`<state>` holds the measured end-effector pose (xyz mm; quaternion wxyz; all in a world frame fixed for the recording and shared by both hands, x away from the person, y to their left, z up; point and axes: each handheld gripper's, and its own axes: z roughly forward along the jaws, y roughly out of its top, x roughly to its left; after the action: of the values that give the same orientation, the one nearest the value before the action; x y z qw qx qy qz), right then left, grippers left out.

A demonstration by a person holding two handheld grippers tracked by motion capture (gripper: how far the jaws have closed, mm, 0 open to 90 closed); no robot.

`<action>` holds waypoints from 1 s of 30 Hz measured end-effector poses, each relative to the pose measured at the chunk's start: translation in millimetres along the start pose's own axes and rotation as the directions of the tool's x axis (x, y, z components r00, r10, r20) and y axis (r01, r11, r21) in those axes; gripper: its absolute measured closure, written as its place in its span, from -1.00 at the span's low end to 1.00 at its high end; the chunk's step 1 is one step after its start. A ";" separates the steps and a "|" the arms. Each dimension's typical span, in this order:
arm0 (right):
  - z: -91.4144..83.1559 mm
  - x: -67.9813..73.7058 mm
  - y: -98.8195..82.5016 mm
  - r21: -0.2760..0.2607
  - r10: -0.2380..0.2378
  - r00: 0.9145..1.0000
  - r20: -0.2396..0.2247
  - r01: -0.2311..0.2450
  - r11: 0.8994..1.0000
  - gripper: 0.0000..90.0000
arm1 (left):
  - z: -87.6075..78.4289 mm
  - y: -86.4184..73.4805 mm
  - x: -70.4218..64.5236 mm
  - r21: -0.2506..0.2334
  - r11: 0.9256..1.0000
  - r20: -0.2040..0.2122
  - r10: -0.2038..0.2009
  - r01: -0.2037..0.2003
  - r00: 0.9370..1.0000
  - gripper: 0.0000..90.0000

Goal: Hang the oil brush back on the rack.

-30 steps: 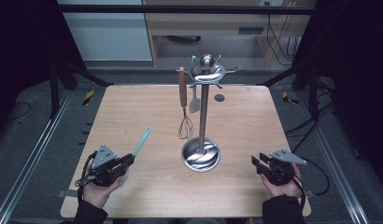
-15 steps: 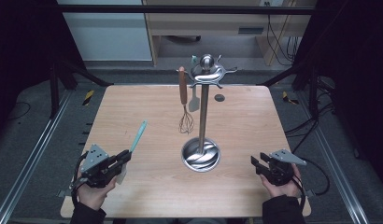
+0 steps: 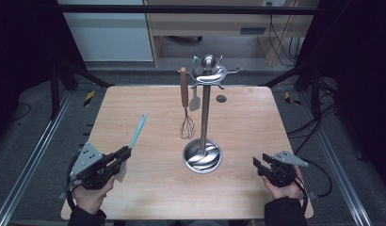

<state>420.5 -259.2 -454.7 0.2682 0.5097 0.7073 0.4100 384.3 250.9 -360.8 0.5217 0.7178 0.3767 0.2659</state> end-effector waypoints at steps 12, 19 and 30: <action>-0.7 -0.5 -0.4 -0.005 0.009 1.000 0.003 -0.009 1.000 0.25 | -8.0 17.0 -4.6 -0.058 0.998 0.009 0.015 -0.014 1.000 0.84; -0.1 0.0 -0.4 -0.007 0.006 1.000 0.002 -0.006 1.000 0.25 | -7.8 27.1 -8.9 -0.091 0.996 0.017 0.022 -0.020 1.000 0.84; 0.1 -0.1 -0.5 -0.005 0.003 1.000 0.005 -0.003 1.000 0.26 | -4.0 41.4 -19.2 -0.131 0.991 0.036 0.034 -0.029 0.999 0.84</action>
<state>420.3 -259.2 -455.2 0.2706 0.5111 0.7047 0.4109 381.0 230.3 -320.0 0.5702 0.6931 0.3371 0.2844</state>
